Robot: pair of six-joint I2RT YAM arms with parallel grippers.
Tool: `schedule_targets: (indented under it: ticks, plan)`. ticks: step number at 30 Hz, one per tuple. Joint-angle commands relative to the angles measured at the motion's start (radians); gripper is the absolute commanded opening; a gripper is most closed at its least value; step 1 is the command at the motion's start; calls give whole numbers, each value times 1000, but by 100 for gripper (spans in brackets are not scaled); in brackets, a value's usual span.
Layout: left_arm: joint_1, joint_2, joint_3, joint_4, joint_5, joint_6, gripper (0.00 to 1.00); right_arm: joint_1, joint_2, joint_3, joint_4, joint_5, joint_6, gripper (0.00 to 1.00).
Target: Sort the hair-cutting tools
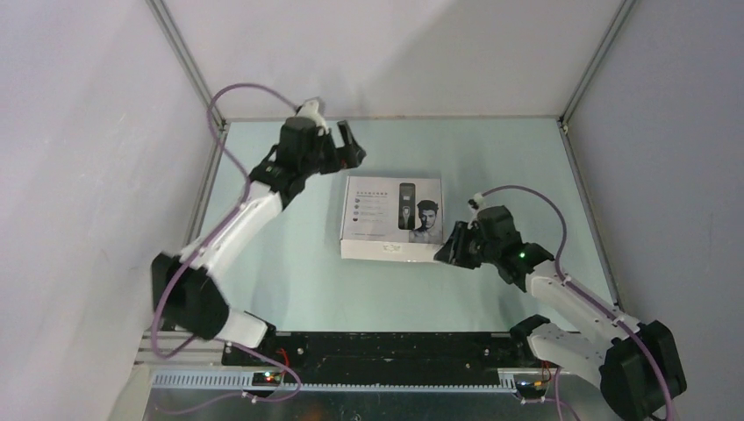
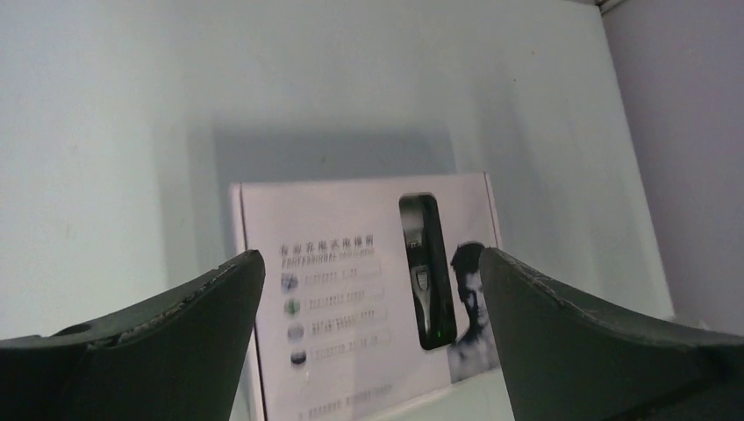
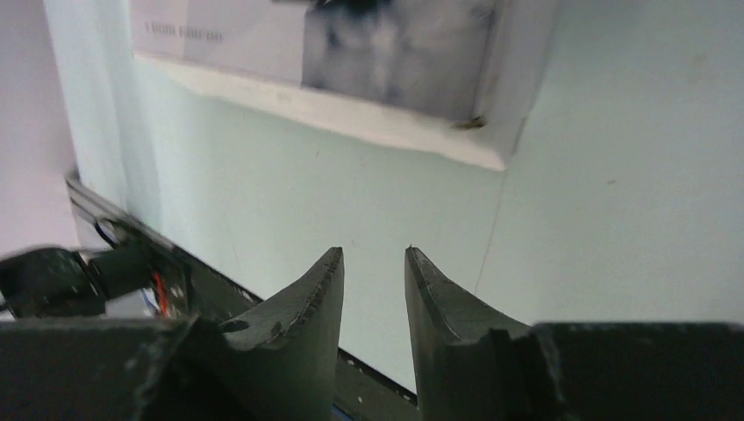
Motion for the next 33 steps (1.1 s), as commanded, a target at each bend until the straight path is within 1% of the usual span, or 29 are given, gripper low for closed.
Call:
schedule_targets:
  ticks: [1,2,3,4,5,6,8,11,16,18,20,21,26,27,32,33]
  plan:
    - [3,264,206,7,101,159,100,135,40,9,65,149,-56,37]
    - [4,302,286,-2,113,172,100,152,53,9,88,161,-63,37]
    - [7,380,324,-8,134,197,100,183,84,8,117,176,-78,37]
    - [9,414,399,-20,145,207,100,195,101,8,133,183,-83,37]
    - [14,486,433,-27,177,220,100,220,133,8,168,190,-94,37]
    - [17,554,500,-40,195,224,100,231,150,9,185,190,-99,37]
    - [25,639,584,-65,246,230,100,272,216,15,243,193,-108,37]
    - [32,721,669,-106,289,253,100,297,280,16,285,207,-95,37]
    - [36,790,685,-163,355,249,99,305,383,17,372,228,-87,36]
    - [34,781,647,-171,384,238,99,300,407,24,391,250,-86,35]
    - [34,738,556,-135,405,219,98,289,424,27,412,266,-87,35]
    - [33,721,483,-101,409,209,100,285,431,28,422,271,-88,35]
    - [27,597,274,-36,435,142,96,206,489,49,482,267,-84,35]
    - [26,563,212,-11,436,133,96,187,504,62,498,267,-86,35]
    - [10,440,20,57,479,33,94,124,553,110,546,245,-89,35]
    - [6,399,-40,84,489,7,94,110,565,124,558,238,-96,35]
